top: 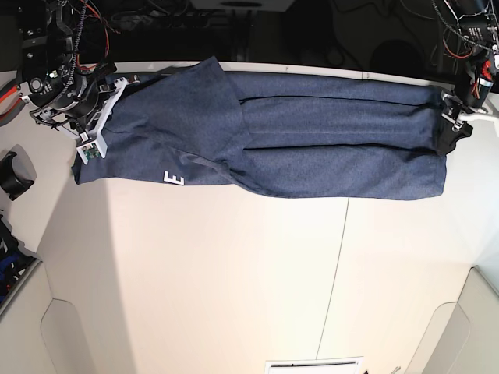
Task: Layout the t-shirt on the table in an organized manner, then fold the t-shirt properly
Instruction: 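Press the folded sleeve end flat with the right gripper, left gripper holding, then grasp the strip end with the left gripper and fold it toward the right gripper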
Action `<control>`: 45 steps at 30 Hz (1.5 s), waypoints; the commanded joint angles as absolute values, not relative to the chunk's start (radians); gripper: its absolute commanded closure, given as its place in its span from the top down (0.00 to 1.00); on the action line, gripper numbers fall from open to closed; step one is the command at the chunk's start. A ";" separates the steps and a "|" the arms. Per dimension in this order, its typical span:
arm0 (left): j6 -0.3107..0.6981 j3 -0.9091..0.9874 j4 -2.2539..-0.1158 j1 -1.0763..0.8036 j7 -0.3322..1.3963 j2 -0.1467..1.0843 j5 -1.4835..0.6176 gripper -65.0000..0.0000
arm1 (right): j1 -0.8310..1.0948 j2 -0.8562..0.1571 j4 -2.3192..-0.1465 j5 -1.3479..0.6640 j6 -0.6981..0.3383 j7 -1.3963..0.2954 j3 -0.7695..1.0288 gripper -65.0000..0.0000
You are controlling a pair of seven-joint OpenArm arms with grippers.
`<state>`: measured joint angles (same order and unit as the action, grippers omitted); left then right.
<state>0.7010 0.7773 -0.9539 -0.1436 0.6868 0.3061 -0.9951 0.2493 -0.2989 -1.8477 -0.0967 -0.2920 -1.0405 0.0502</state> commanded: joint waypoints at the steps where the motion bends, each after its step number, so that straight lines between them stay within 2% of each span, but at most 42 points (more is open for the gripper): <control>1: 0.698 0.766 -0.945 -0.133 0.699 0.319 -0.991 0.59 | 0.242 -0.308 -1.865 -0.098 -0.295 -1.029 0.056 0.00; 12: 0.698 0.720 -0.935 -0.103 0.700 0.313 -0.976 0.57 | 0.242 -0.307 -1.865 -0.098 -0.295 -1.024 0.056 0.00; 13: 0.698 0.720 -0.935 -0.103 0.699 0.313 -0.976 0.52 | 0.242 -0.307 -1.865 -0.098 -0.295 -1.024 0.056 0.00; 14: 0.698 0.720 -0.935 -0.103 0.699 0.313 -0.978 0.42 | 0.241 -0.307 -1.865 -0.098 -0.295 -1.024 0.056 0.00; 17: 0.698 0.720 -0.935 -0.103 0.674 0.313 -1.009 0.00 | 0.242 -0.307 -1.865 -0.098 -0.295 -1.024 0.056 0.00; 24: 0.698 0.720 -0.947 -0.102 0.707 0.313 -1.230 0.00 | 0.242 -0.307 -1.865 -0.098 -0.295 -1.007 0.056 0.00; 33: 0.698 0.718 -1.083 -0.102 1.002 0.247 -1.480 0.00 | 0.241 -0.307 -1.865 -0.098 -0.295 -0.994 0.056 0.00; 36: 0.698 0.677 -1.138 -0.103 1.061 0.212 -1.484 0.00 | 0.241 -0.307 -1.865 -0.098 -0.295 -0.991 0.056 0.00; 45: 0.698 0.409 -1.158 -0.085 1.036 0.123 -1.484 0.00 | 0.239 -0.307 -1.865 -0.098 -0.294 -0.991 0.056 0.00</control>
